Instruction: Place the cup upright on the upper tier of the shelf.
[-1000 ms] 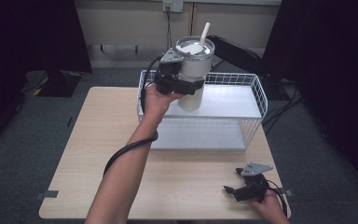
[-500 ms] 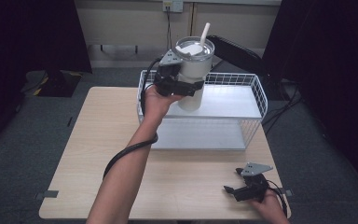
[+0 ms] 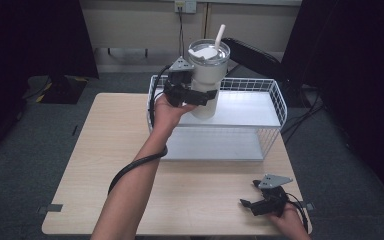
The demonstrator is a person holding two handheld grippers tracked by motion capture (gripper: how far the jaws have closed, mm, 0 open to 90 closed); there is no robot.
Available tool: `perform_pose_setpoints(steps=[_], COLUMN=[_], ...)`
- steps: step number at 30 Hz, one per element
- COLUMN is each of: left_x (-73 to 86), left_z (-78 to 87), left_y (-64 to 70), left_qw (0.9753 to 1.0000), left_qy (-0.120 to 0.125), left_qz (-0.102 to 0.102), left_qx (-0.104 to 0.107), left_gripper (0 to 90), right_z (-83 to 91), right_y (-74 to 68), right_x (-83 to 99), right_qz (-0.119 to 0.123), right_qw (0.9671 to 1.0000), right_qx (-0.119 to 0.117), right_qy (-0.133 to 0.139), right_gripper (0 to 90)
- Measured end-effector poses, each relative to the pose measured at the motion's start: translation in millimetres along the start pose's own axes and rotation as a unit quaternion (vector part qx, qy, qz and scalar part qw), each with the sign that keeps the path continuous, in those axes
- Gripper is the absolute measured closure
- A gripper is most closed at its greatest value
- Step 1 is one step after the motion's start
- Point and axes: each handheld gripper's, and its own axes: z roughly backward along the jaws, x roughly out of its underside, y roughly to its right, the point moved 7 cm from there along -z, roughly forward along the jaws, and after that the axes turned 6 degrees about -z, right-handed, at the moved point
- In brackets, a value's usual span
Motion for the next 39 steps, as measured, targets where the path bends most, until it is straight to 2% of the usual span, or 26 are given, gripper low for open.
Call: perform_pose_setpoints(steps=[5,9,13,20,24,31,39], left_x=[6.2,10.9,14.3,18.1,19.9,25.6,34.0], left_z=[6.5,12.9,18.7,33.3,43.7,57.5,74.4], left_y=[0.1,0.8,1.5,0.5,1.0,3.4,11.4], left_qw=[0.9999,0.9999,0.9997,0.9996,0.9996,0.9995,0.9994], left_qy=[-0.001,-0.012,-0.022,-0.025,-0.027,-0.031,-0.027], left_qz=[0.014,0.002,0.001,0.008,-0.007,-0.008,-0.009], left_qx=[0.009,0.008,0.009,0.008,0.007,0.008,0.019], left_gripper=[10.1,13.0,15.4,15.4,15.4,15.5,15.8], right_z=[0.0,0.0,-0.1,-0.3,-0.3,-0.3,-0.4], right_y=[0.0,0.0,0.2,0.2,0.2,0.2,0.2], right_x=[0.0,0.0,-0.2,-0.3,-0.3,-0.3,-0.3], right_qz=[0.0,0.0,0.0,-0.001,-0.001,-0.001,0.0], right_qw=[1.0,1.0,1.0,1.0,1.0,1.0,1.0], right_qx=[0.0,0.0,0.0,-0.001,-0.001,-0.001,-0.001], right_qy=[0.0,0.0,0.0,-0.001,-0.001,-0.001,0.0], right_gripper=[11.1,11.1,11.1,11.1,11.1,11.1,11.1])
